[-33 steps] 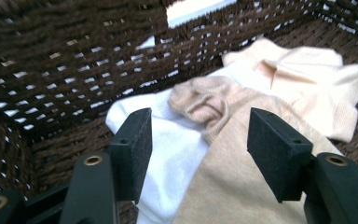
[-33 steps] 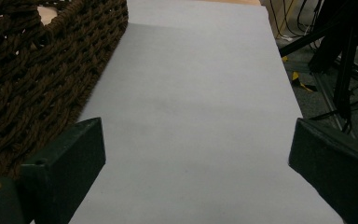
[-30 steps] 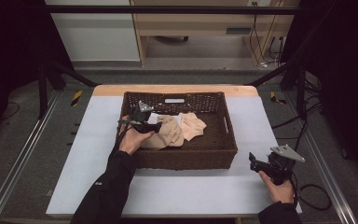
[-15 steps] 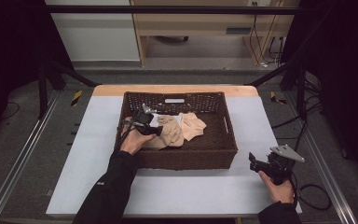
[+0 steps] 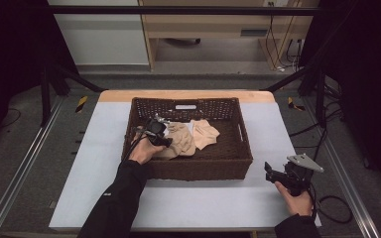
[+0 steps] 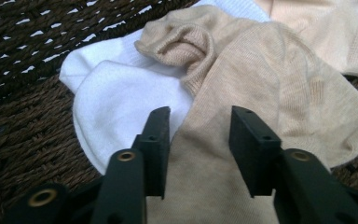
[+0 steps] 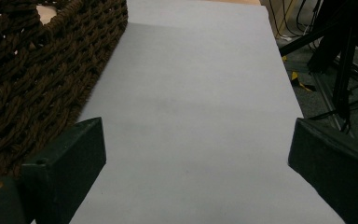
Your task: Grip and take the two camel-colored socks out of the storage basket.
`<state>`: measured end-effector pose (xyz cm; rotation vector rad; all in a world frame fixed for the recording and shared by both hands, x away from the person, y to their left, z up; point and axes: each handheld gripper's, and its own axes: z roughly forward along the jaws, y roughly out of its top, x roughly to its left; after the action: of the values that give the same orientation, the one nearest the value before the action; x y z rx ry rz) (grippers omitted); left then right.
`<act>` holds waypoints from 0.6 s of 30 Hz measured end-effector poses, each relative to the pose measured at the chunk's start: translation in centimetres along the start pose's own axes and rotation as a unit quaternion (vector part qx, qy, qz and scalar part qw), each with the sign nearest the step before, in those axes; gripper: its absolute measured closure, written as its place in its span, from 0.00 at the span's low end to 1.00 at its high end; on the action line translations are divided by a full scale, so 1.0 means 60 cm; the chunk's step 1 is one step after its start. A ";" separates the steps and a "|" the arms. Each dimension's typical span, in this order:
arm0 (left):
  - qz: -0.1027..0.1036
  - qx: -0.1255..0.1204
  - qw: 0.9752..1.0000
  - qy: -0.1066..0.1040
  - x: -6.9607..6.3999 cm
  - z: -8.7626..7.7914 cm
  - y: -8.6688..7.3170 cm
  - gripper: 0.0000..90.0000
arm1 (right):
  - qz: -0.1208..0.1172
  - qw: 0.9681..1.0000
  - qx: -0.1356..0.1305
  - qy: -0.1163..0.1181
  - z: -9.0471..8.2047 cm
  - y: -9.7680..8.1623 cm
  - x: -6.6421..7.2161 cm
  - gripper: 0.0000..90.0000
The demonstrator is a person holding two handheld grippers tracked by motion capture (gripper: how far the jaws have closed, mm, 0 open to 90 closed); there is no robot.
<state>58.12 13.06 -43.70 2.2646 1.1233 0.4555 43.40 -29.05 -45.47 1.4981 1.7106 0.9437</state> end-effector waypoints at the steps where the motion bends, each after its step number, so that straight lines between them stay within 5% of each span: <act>1: 0.000 0.003 1.000 -0.001 0.000 -0.002 0.000 0.71 | 0.001 1.000 0.000 0.000 0.000 0.000 0.000 0.05; 11: -0.005 0.023 1.000 -0.012 0.000 -0.007 0.001 0.97 | 0.001 1.000 -0.001 0.000 -0.001 0.000 0.000 0.05; 16: -0.003 0.017 1.000 -0.013 -0.001 -0.012 0.002 0.98 | 0.001 1.000 -0.001 0.000 -0.002 0.000 -0.001 0.05; 18: -0.014 -0.003 1.000 -0.018 0.000 -0.017 0.003 0.99 | 0.002 1.000 -0.003 0.000 -0.002 0.000 -0.002 0.05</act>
<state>57.67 13.34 -42.79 2.2405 1.1319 0.4062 43.30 -29.17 -45.39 1.4982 1.7031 0.9502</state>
